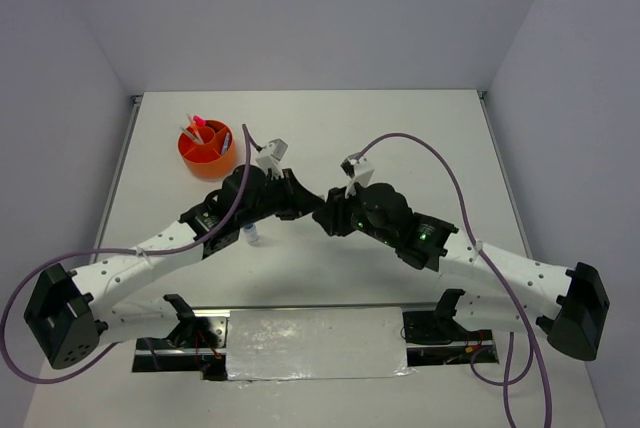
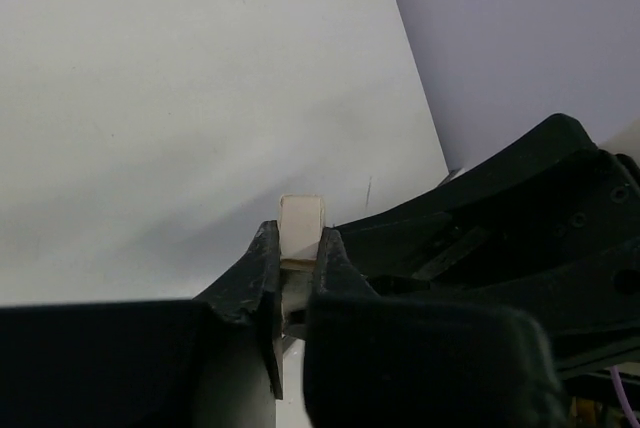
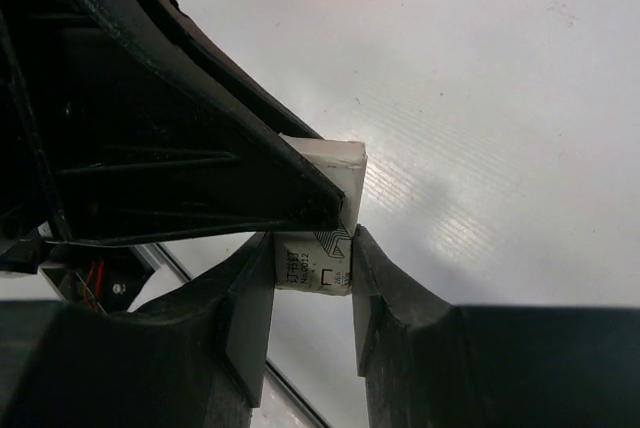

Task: Sort the stationery into containers
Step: Pick up the stationery from the center of the board, then place the stationery in the storage box.

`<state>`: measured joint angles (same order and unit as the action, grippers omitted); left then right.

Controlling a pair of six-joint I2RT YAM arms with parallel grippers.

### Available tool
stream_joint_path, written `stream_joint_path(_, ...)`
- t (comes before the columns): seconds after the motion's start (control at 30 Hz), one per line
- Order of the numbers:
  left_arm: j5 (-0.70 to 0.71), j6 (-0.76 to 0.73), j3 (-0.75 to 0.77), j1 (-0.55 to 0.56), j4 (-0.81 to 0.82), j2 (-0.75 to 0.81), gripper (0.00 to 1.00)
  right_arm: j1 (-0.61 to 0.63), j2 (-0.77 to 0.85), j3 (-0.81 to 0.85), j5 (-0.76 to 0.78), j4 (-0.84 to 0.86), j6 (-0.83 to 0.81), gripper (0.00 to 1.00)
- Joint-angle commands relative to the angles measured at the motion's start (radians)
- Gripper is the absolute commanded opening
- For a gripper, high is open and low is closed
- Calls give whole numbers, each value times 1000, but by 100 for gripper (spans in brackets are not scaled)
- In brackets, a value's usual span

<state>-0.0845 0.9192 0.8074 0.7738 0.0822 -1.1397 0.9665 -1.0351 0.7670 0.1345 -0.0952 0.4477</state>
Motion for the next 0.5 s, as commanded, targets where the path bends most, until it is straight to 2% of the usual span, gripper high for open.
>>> stream_joint_path(0.0, 17, -38, 62, 5, 16, -12, 0, 8, -2, 37, -50, 78, -18, 30)
stream_joint_path(0.03, 28, -60, 102, 5, -11, -21, 0, 8, 7, 22, -71, 83, -18, 78)
stream_joint_path(0.07, 78, -128, 136, 1, -53, -29, 0, 8, 18, 9, -73, 92, -21, 99)
stream_joint_path(0.1, 128, -172, 218, -5, -182, -47, 0, 5, 32, -15, -67, 91, -23, 100)
stream_joint_path(0.13, 178, -218, 255, -14, -234, -58, 0, 0, 68, -30, -31, 83, -21, 100)
stream_joint_path(0.23, 395, -486, 383, -88, -396, -126, 0, -37, 174, -96, 23, 37, -21, 100)
stream_joint_path(0.27, 472, -522, 419, -164, -447, -153, 0, -49, 203, -127, 33, 11, -18, 100)
stream_joint_path(0.3, 489, -554, 494, -206, -535, -208, 0, -60, 267, -141, 37, -1, -17, 100)
stream_joint_path(0.33, 499, -583, 522, -256, -556, -230, 0, -75, 300, -153, 43, -11, -15, 100)
stream_joint_path(0.37, 426, -591, 567, -383, -567, -261, 0, -83, 328, -176, 48, -27, -15, 100)
stream_joint_path(0.4, 376, -595, 587, -449, -570, -273, 0, -86, 378, -184, 50, -35, -18, 100)
stream_joint_path(0.43, 352, -592, 602, -582, -567, -287, 0, -91, 400, -196, 48, -52, -24, 100)
stream_joint_path(0.47, 330, -585, 602, -652, -573, -287, 0, -91, 418, -201, 40, -60, -26, 100)
